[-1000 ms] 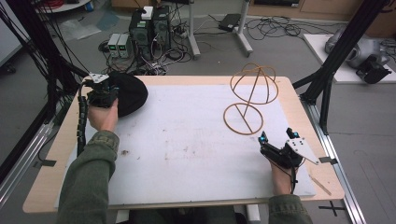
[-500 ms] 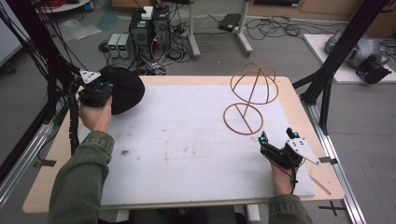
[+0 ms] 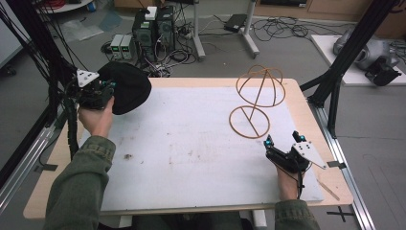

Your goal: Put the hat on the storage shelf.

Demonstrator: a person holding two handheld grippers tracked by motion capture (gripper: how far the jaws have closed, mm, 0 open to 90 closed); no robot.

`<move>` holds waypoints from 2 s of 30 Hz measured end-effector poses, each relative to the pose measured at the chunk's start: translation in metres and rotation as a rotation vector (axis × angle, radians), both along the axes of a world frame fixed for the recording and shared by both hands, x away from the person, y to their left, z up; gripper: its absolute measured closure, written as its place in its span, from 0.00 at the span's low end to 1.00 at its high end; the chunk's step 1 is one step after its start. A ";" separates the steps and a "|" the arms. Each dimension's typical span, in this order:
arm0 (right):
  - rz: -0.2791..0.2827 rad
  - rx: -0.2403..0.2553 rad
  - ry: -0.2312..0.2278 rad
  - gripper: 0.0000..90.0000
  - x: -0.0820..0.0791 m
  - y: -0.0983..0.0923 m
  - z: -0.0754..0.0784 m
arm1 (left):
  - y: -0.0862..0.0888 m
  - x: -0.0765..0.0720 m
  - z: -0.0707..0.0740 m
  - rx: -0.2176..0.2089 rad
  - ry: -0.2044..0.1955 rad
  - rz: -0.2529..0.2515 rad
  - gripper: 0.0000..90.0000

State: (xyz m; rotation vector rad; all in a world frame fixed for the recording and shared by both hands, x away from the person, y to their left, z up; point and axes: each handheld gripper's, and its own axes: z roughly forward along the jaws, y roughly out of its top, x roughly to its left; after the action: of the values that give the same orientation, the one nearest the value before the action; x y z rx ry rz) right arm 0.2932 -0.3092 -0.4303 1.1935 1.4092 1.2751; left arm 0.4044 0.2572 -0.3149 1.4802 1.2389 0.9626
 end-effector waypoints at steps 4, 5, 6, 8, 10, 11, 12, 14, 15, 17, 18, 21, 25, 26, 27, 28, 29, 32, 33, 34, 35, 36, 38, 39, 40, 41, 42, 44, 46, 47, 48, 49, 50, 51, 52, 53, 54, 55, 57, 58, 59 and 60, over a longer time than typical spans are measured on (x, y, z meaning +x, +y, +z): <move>0.001 0.001 -0.001 0.06 0.000 0.000 0.000 | -0.002 -0.002 0.003 -0.029 -0.021 -0.019 0.97; 0.000 0.003 -0.001 0.06 0.000 0.000 0.000 | -0.003 -0.002 0.004 -0.031 -0.023 -0.023 0.97; 0.000 0.004 0.001 0.06 0.000 0.000 0.000 | -0.004 -0.003 0.005 -0.033 -0.028 -0.028 0.97; 0.001 0.005 0.002 0.06 0.000 0.000 0.000 | -0.007 -0.004 0.008 -0.038 -0.039 -0.040 0.97; 0.002 0.003 -0.002 0.06 0.000 0.000 0.000 | -0.010 -0.006 0.011 -0.042 -0.053 -0.059 0.97; 0.002 0.004 -0.002 0.07 0.000 0.001 0.000 | -0.013 -0.006 0.013 -0.043 -0.059 -0.067 0.97; 0.003 0.002 -0.002 0.06 0.000 0.001 0.000 | -0.016 -0.007 0.015 -0.043 -0.065 -0.076 0.97; 0.006 -0.003 -0.005 0.06 0.000 0.001 0.000 | -0.022 -0.008 0.020 -0.042 -0.077 -0.100 0.97; 0.007 -0.002 -0.003 0.07 0.000 0.001 0.000 | -0.026 -0.008 0.023 -0.046 -0.087 -0.114 0.97; 0.009 -0.002 -0.003 0.06 0.000 0.001 0.000 | -0.034 -0.009 0.029 -0.044 -0.101 -0.140 0.97; 0.009 -0.002 -0.003 0.06 0.001 0.002 0.000 | -0.040 -0.009 0.033 -0.041 -0.109 -0.156 0.97; 0.010 -0.001 -0.005 0.07 0.000 0.001 0.000 | -0.052 -0.010 0.040 -0.033 -0.127 -0.185 0.97; 0.010 -0.002 -0.007 0.06 0.000 0.001 0.001 | -0.068 -0.010 0.045 -0.016 -0.138 -0.225 0.97; 0.010 0.004 -0.005 0.06 0.000 0.002 0.001 | -0.073 -0.010 0.046 -0.015 -0.136 -0.235 0.97; 0.013 0.006 -0.003 0.07 -0.001 0.001 0.001 | -0.076 -0.009 0.047 -0.017 -0.141 -0.241 0.97; 0.014 0.006 -0.005 0.07 -0.001 0.001 0.001 | -0.080 -0.009 0.048 -0.019 -0.142 -0.248 0.97; 0.015 0.006 -0.006 0.06 -0.001 0.001 0.001 | -0.083 -0.009 0.049 -0.019 -0.144 -0.256 0.97; 0.020 0.004 -0.006 0.06 -0.001 0.001 0.001 | -0.093 -0.008 0.053 -0.020 -0.152 -0.279 0.97; 0.020 0.004 -0.008 0.06 -0.001 0.001 0.000 | -0.096 -0.008 0.054 -0.021 -0.154 -0.285 0.97; 0.023 0.006 -0.007 0.07 -0.001 0.002 0.000 | -0.100 -0.007 0.056 -0.023 -0.158 -0.291 0.97; 0.025 0.002 -0.008 0.06 -0.001 0.002 0.000 | -0.103 -0.007 0.057 -0.022 -0.160 -0.298 0.97; 0.027 0.002 -0.008 0.07 -0.001 0.002 0.000 | -0.103 -0.007 0.057 -0.022 -0.160 -0.298 0.97; 0.032 0.000 -0.009 0.07 -0.001 0.002 0.000 | -0.113 -0.006 0.062 -0.021 -0.174 -0.320 0.97; 0.031 0.005 -0.008 0.07 -0.001 0.003 0.001 | -0.116 -0.006 0.063 -0.022 -0.177 -0.325 0.97; 0.028 0.010 -0.009 0.06 -0.001 0.002 0.001 | -0.119 -0.006 0.064 -0.028 -0.180 -0.335 0.97; 0.028 0.014 -0.008 0.07 -0.001 0.002 0.001 | -0.122 -0.006 0.065 -0.029 -0.181 -0.342 0.97; 0.027 0.017 -0.009 0.06 -0.001 0.003 0.001 | -0.126 -0.005 0.065 -0.030 -0.181 -0.348 0.97; 0.028 0.017 -0.011 0.06 0.000 0.002 0.001 | -0.132 -0.004 0.065 -0.031 -0.180 -0.366 0.97; 0.027 0.013 -0.015 0.06 0.000 0.001 0.001 | -0.139 -0.003 0.066 -0.039 -0.184 -0.381 0.97; 0.024 0.016 -0.012 0.06 0.000 0.001 0.002 | -0.142 -0.002 0.067 -0.044 -0.185 -0.387 0.97; 0.024 0.017 -0.013 0.06 0.000 0.000 0.001 | -0.147 -0.001 0.067 -0.041 -0.189 -0.394 0.97; 0.021 0.019 -0.013 0.06 0.000 0.000 0.001 | -0.151 0.000 0.068 -0.040 -0.190 -0.402 0.97; 0.019 0.024 -0.009 0.06 0.000 0.000 0.001 | -0.156 0.001 0.070 -0.039 -0.192 -0.410 0.97; 0.018 0.025 -0.008 0.06 0.000 -0.001 0.001 | -0.160 0.002 0.071 -0.042 -0.195 -0.419 0.97; 0.020 0.026 -0.008 0.07 0.000 -0.001 0.001 | -0.164 0.002 0.072 -0.049 -0.199 -0.427 0.97; 0.020 0.026 -0.007 0.06 0.000 -0.001 0.001 | -0.167 0.002 0.073 -0.054 -0.201 -0.434 0.97; 0.020 0.020 -0.010 0.07 0.000 -0.001 0.001 | -0.170 0.003 0.074 -0.057 -0.206 -0.439 0.97; 0.022 0.022 -0.007 0.06 0.000 -0.001 0.001 | -0.174 0.003 0.075 -0.064 -0.207 -0.446 0.97; 0.023 0.020 -0.006 0.06 0.000 -0.001 0.001 | -0.179 0.004 0.076 -0.075 -0.214 -0.461 0.97; 0.021 0.024 -0.007 0.06 0.000 -0.001 0.001 | -0.182 0.004 0.077 -0.078 -0.212 -0.466 0.97; 0.022 0.022 -0.008 0.06 0.000 -0.002 0.001 | -0.185 0.005 0.078 -0.077 -0.213 -0.474 0.97; 0.023 0.016 -0.012 0.06 0.000 -0.003 0.001 | -0.188 0.006 0.078 -0.084 -0.213 -0.480 0.97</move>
State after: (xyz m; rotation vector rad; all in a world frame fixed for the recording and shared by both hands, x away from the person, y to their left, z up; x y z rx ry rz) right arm 0.2929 -0.3120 -0.4296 1.1819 1.4093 1.3099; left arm 0.4100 0.0689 -0.2371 1.4725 0.7147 0.7105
